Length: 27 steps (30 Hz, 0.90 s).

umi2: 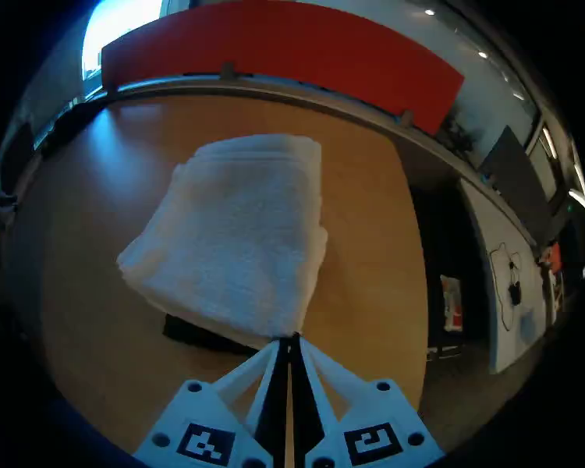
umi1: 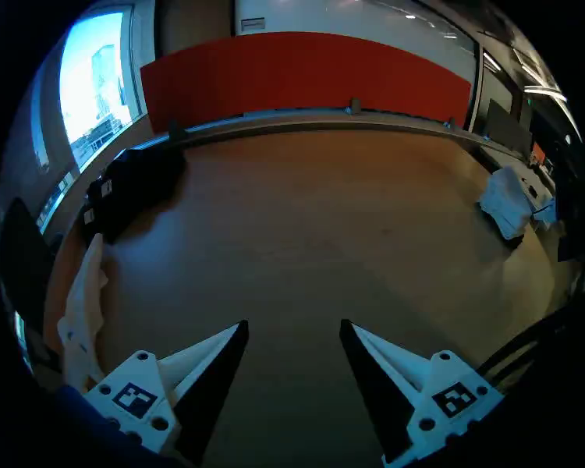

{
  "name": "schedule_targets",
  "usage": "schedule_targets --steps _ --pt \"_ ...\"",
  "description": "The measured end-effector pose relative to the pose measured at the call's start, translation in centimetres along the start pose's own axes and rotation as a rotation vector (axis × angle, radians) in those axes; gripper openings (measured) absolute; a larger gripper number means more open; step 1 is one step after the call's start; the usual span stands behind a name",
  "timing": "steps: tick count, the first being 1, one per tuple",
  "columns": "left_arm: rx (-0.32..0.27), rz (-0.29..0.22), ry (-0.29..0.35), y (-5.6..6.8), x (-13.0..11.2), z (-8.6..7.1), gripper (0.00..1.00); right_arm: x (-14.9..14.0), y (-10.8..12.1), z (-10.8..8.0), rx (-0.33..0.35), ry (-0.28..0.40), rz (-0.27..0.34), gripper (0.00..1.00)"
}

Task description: Fold towel

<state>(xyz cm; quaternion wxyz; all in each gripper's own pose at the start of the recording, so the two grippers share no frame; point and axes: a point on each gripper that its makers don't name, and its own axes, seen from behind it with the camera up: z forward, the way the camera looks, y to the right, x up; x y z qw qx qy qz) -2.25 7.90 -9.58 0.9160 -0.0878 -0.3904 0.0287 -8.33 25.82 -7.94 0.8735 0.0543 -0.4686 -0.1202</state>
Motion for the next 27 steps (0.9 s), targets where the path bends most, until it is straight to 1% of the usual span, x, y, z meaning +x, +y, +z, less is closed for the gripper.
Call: schedule_targets --steps 14,27 --pt "0.004 -0.001 -0.002 -0.06 -0.12 -0.10 0.86 -0.19 0.15 0.28 0.000 -0.007 0.009 0.05" --pt "0.008 -0.003 0.002 -0.14 0.28 0.08 0.86 0.03 -0.03 -0.17 -0.004 0.017 0.022 0.05"
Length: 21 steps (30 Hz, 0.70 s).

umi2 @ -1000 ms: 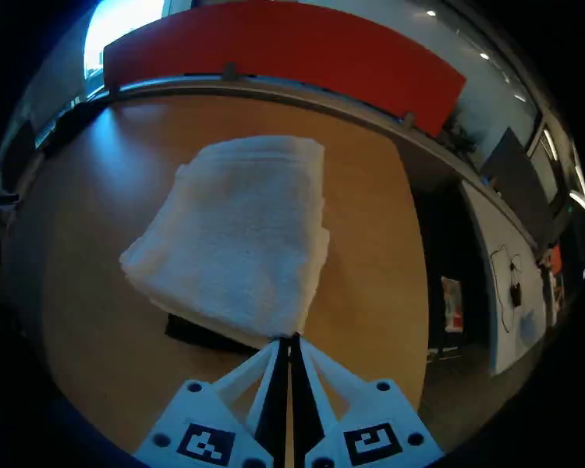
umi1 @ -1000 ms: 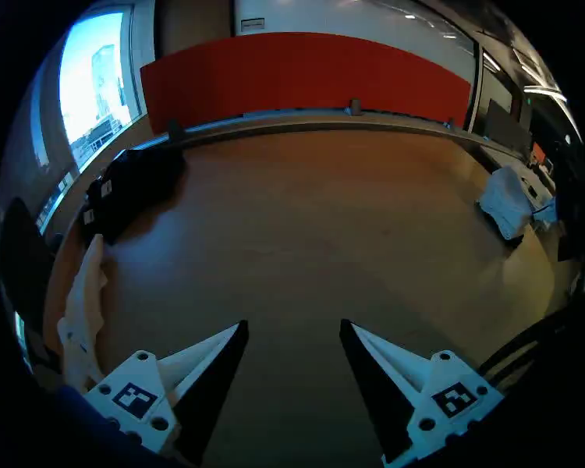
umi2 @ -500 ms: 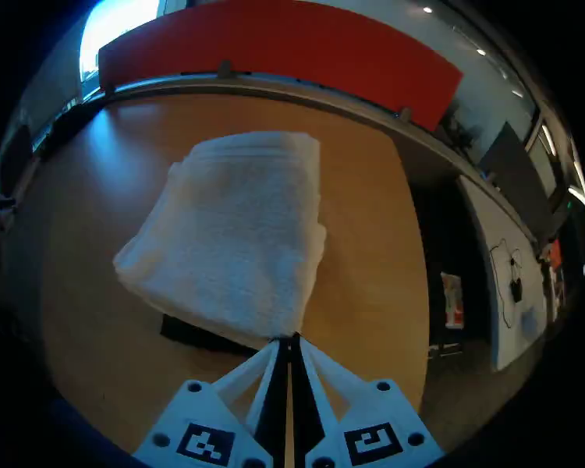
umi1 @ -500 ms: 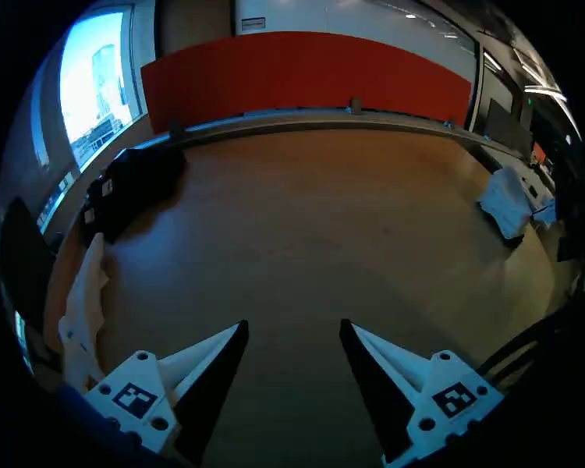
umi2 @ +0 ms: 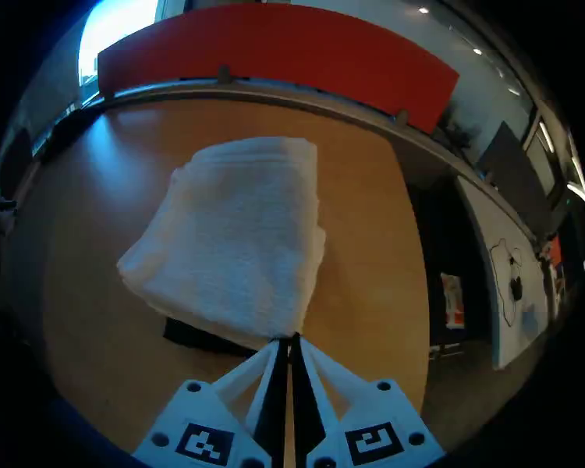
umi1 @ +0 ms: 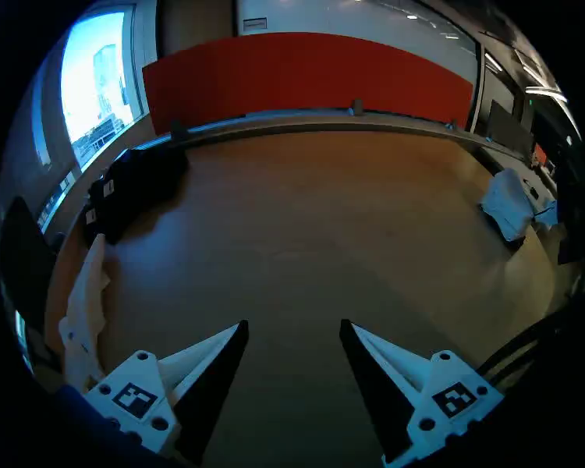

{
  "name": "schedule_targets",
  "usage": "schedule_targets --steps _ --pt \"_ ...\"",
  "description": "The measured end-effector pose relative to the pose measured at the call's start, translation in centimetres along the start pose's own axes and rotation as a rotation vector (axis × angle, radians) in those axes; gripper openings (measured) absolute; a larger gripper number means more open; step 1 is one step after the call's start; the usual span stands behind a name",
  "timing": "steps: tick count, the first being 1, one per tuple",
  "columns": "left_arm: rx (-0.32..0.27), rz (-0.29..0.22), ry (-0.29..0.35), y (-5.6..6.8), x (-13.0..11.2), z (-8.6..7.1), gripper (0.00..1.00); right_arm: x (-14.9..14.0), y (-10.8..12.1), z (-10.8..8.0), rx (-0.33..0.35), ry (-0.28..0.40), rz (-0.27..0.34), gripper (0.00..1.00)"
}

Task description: Fold towel

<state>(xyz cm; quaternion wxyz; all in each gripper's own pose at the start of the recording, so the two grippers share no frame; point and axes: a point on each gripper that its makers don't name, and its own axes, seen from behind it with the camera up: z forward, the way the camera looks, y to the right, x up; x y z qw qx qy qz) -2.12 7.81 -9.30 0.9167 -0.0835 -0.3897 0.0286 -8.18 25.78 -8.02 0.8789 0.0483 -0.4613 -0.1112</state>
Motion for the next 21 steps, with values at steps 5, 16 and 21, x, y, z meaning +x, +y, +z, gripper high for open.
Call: schedule_targets --steps 5,16,21 --pt "0.001 -0.002 0.004 0.0 0.2 0.0 0.86 0.1 0.3 -0.5 -0.022 0.016 0.005 0.13" --pt "-0.003 -0.008 0.012 0.1 0.4 0.0 0.86 0.8 1.2 -1.7 -0.078 0.059 0.019 0.83" --pt "-0.004 -0.009 0.015 0.1 0.5 -0.1 0.86 1.4 0.9 -2.1 -0.081 0.083 0.027 1.00"
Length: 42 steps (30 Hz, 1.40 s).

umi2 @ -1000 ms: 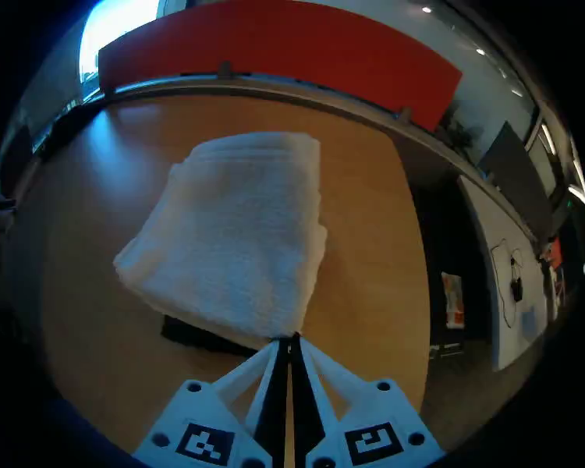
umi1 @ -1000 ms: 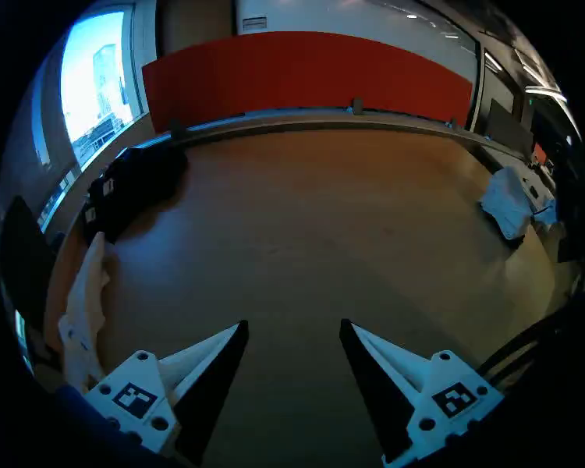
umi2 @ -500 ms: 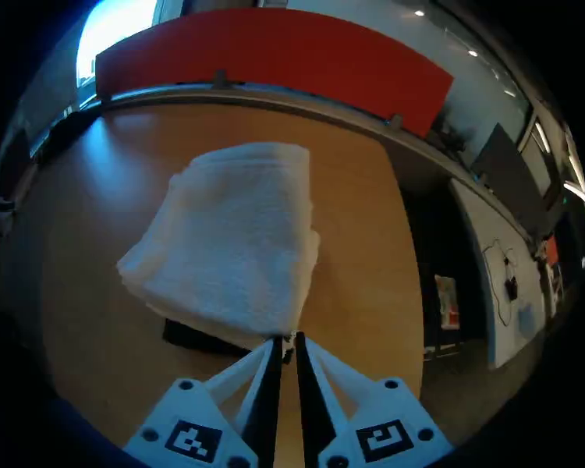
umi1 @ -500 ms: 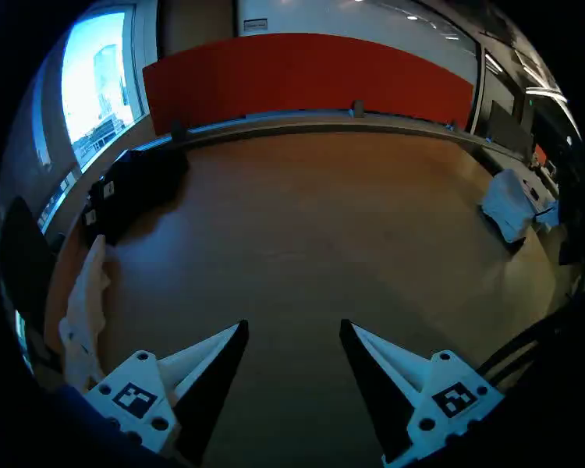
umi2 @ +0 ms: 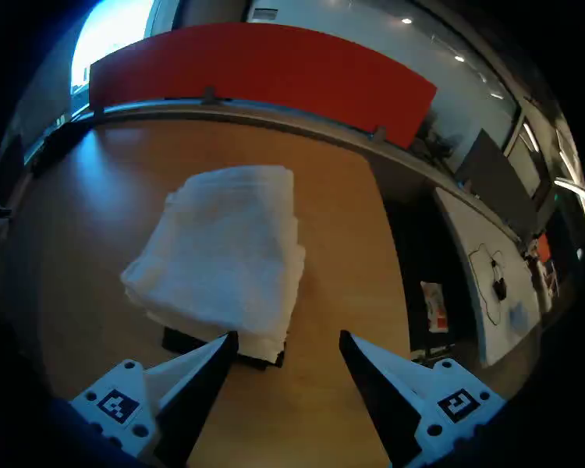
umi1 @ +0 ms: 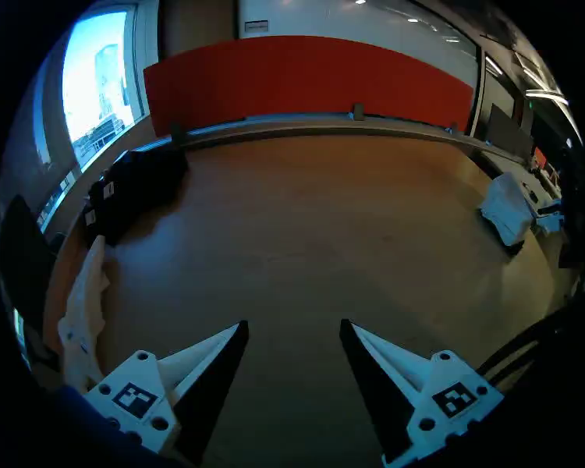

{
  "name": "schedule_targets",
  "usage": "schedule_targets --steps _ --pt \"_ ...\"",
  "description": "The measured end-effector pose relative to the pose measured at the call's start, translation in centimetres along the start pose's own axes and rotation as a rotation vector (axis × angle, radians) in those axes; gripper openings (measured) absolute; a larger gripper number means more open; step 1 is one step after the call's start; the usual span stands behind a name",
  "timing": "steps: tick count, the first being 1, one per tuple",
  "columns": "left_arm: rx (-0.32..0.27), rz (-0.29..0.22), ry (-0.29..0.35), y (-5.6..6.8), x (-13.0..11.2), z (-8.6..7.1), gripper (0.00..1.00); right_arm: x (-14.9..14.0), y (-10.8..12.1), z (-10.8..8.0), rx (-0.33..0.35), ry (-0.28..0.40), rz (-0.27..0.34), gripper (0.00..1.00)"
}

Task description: Fold towel

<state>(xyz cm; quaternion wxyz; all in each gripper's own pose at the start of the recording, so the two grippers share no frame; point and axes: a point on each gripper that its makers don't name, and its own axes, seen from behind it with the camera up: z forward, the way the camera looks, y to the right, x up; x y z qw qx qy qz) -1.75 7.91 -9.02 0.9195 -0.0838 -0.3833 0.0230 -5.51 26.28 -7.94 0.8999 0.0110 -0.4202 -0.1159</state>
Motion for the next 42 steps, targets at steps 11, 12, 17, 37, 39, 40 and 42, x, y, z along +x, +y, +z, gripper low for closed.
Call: schedule_targets --steps 11,12,17,37,39,40,42 --pt "-0.001 -0.007 0.008 -0.1 0.0 -0.3 0.86 1.6 -1.3 -1.1 0.003 0.048 -0.010 1.00" --pt "-0.002 -0.007 0.009 -0.1 0.0 -0.3 0.86 1.9 -1.4 -1.2 0.003 0.055 -0.009 1.00" --pt "-0.005 -0.004 0.019 -0.2 0.4 -0.4 0.86 3.4 -2.4 -2.0 0.009 0.107 0.018 1.00" --pt "-0.004 -0.009 0.061 -0.7 2.3 -0.3 0.86 9.5 -6.3 -4.3 0.016 0.336 0.120 1.00" --pt "-0.002 -0.011 0.067 -0.8 2.5 -0.3 0.86 10.1 -6.5 -4.5 0.013 0.362 0.131 1.00" --pt "-0.001 -0.014 0.071 -0.9 2.6 -0.3 0.86 10.5 -6.7 -4.7 0.012 0.378 0.137 1.00" --pt "0.002 -0.019 0.078 -1.0 2.8 -0.4 0.86 11.2 -6.9 -5.0 0.011 0.408 0.147 1.00"
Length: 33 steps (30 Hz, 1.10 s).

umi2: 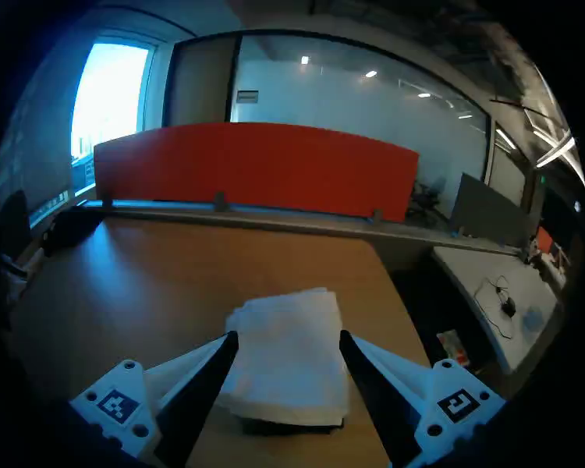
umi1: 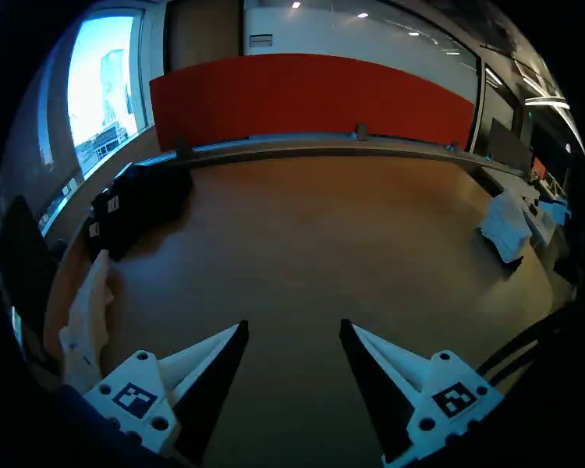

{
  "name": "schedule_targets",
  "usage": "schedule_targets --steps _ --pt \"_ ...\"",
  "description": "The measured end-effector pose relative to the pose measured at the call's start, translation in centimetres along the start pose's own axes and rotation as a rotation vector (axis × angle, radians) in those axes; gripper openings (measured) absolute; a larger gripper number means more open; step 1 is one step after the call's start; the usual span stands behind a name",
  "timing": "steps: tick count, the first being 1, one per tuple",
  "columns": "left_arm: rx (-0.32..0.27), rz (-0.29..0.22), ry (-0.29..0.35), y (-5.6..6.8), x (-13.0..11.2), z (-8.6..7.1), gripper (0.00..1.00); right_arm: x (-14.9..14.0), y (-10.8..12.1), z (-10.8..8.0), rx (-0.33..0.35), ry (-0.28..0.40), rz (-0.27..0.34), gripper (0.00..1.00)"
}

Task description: Fold towel

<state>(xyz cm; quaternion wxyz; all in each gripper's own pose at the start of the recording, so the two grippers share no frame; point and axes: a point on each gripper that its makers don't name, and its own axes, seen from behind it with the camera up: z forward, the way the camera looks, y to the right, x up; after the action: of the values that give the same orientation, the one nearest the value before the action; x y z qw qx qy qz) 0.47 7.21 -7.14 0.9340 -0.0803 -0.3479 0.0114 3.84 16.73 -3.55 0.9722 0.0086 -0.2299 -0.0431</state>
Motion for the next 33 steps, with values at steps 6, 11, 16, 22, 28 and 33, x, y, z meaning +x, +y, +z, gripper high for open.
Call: schedule_targets --steps 6,11,16,22,28,33 --pt "0.006 -0.012 0.022 -0.2 0.6 0.0 0.86 2.6 -1.1 -0.3 0.003 0.091 0.032 1.00" --pt "0.011 -0.017 0.042 -0.3 1.3 0.0 0.86 3.7 -1.8 -0.4 0.005 0.133 0.044 1.00" --pt "0.023 -0.025 0.083 -0.5 2.5 0.0 0.86 4.2 -2.2 -0.3 -0.003 0.149 0.039 1.00" --pt "0.048 -0.049 0.187 -1.3 5.4 -0.6 0.86 4.9 -3.0 -0.4 -0.003 0.172 0.031 1.00" --pt "0.079 -0.083 0.324 -2.4 8.9 -1.9 0.86 5.6 -3.5 -0.5 -0.005 0.191 0.039 1.00" --pt "0.097 -0.115 0.417 -3.5 11.5 -3.0 0.86 6.3 -3.7 -0.7 -0.004 0.212 0.057 1.00"
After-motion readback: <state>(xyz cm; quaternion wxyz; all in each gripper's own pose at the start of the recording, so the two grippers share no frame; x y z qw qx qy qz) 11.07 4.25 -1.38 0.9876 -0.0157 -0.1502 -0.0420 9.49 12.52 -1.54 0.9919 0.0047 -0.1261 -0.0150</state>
